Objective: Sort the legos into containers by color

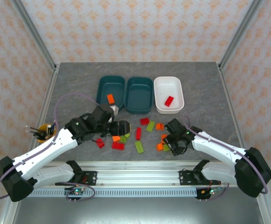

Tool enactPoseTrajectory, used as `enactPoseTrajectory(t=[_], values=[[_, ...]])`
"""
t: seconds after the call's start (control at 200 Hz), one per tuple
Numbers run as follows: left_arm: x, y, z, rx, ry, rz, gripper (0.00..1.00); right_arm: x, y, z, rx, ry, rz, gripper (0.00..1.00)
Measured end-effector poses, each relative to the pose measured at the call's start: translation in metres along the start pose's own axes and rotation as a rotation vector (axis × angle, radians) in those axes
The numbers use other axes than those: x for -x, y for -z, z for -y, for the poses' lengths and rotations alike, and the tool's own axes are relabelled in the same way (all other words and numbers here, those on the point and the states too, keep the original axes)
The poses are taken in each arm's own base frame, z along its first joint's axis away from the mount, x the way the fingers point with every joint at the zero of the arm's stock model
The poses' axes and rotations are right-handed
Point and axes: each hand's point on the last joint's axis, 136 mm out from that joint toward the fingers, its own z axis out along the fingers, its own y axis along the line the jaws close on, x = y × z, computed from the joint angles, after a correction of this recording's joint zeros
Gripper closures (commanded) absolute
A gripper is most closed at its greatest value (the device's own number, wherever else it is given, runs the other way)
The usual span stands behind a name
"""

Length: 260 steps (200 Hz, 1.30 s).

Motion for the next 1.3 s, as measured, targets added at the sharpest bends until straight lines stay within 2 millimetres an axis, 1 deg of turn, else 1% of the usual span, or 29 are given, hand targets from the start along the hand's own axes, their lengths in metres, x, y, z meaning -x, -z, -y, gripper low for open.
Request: enactPoseTrajectory(t=[0.11, 0.28, 0.62, 0.801, 1.206, 1.301], values=[[-0.002, 0.0, -0.002, 0.001, 0.001, -0.001, 0.23, -0.002, 0.004, -0.003, 0.014, 0.008, -0.004, 0.46], [-0.002, -0.001, -0.002, -0.001, 0.001, 0.001, 0.23, -0.004, 0.004, -0.003, 0.015, 0.011, -0.009, 0.46], [0.001, -0.001, 0.001, -0.015, -0.001, 0.012, 0.23, -0.007, -0.008, -0.003, -0.016, 0.018, -0.022, 0.46], [0.001, -0.001, 0.002, -0.019, -0.002, 0.012, 0.23, -0.007, -0.011, -0.002, -0.013, 0.011, -0.021, 0.5], [0.003, -0.001, 0.004, -0.028, -0.003, 0.02, 0.23, -0.005, -0.019, 0.01, -0.037, -0.003, -0.017, 0.55], [0.004, -0.001, 0.006, -0.034, 0.0, 0.022, 0.23, -0.004, -0.02, 0.011, -0.046, -0.006, -0.017, 0.61]])
